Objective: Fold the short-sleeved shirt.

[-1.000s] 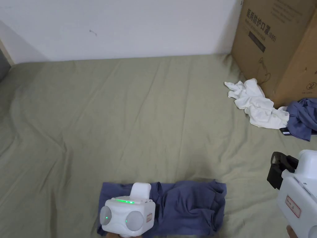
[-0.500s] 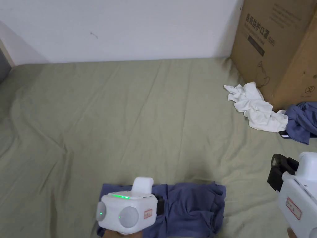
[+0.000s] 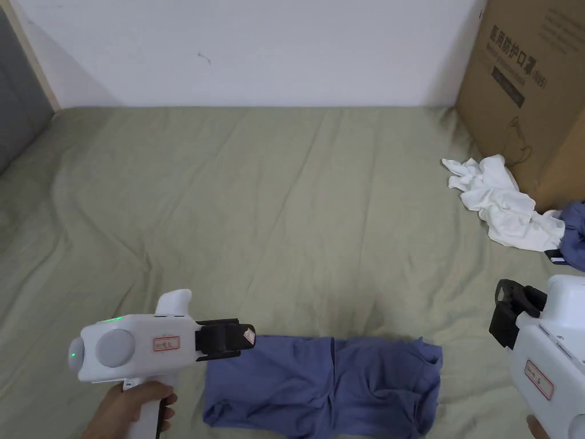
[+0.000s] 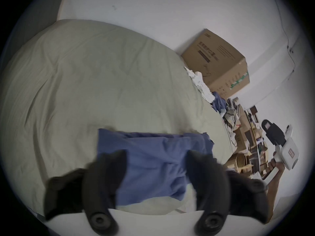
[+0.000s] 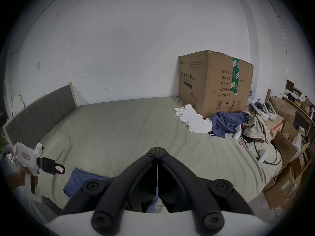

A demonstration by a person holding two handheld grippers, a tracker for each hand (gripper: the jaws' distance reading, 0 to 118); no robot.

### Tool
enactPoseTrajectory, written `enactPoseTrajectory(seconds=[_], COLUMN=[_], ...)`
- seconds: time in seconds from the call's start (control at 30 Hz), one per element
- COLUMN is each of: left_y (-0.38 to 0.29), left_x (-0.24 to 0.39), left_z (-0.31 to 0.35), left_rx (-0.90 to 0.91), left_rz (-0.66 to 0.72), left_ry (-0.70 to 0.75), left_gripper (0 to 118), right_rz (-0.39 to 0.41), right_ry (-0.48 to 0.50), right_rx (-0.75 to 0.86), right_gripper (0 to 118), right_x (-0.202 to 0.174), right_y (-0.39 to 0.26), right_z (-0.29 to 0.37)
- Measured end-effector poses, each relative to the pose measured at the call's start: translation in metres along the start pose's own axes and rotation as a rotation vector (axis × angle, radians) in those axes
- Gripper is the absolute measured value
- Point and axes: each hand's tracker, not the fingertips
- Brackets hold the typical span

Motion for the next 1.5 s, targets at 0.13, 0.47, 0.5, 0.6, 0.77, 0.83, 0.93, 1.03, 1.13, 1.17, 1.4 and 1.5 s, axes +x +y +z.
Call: enactPoseTrajectory(seconds=[0.13, 0.47, 0.5, 0.6, 0.77, 0.83, 0.93, 1.03, 1.13, 1.17, 1.4, 1.5], left_y=[-0.003, -0.019, -0.02, -0.022, -0.023, -0.024, -0.027, -0.025, -0.021, -0.018, -0.003, 0.003], left_x=[-0.033, -0.079, -0.08, -0.074, -0.062, -0.059, -0.049, -0.037, -0.025, -0.028, -0.054, -0.059], left_z=[-0.009, -0.041, -0.043, -0.05, -0.063, -0.065, -0.063, -0.054, -0.039, -0.034, 0.023, 0.05], left_rx=[-0.043, -0.091, -0.093, -0.091, -0.122, -0.122, -0.109, -0.079, -0.068, -0.071, -0.029, -0.015], left_rz=[0.111, 0.261, 0.266, 0.255, 0.178, 0.167, 0.132, 0.051, 0.006, 0.006, 0.011, 0.0], left_ry=[-0.04, -0.096, -0.103, -0.13, -0.089, -0.083, -0.052, -0.007, 0.016, 0.012, 0.094, 0.162], left_gripper=[105, 98, 89, 70, 38, 25, 20, 18, 17, 17, 16, 16], right_rz=[0.014, 0.034, 0.033, 0.038, 0.042, 0.04, 0.039, 0.039, 0.038, 0.037, 0.028, 0.03], right_ry=[0.01, -0.004, -0.006, -0.011, -0.012, -0.011, -0.009, -0.007, -0.01, -0.01, 0.004, 0.014], right_rx=[-0.009, -0.051, -0.056, -0.064, -0.07, -0.069, -0.07, -0.067, -0.062, -0.06, -0.046, -0.044], right_gripper=[2, 2, 2, 2, 2, 2, 2, 2, 2, 2, 2, 2], right_x=[-0.007, -0.008, -0.006, -0.006, -0.005, -0.005, -0.005, -0.004, -0.003, -0.003, -0.004, -0.005], right_y=[-0.001, -0.008, -0.009, -0.01, -0.01, -0.01, -0.01, -0.01, -0.008, -0.007, -0.004, -0.005], right_z=[-0.003, -0.012, -0.013, -0.015, -0.016, -0.016, -0.015, -0.015, -0.014, -0.014, -0.013, -0.014])
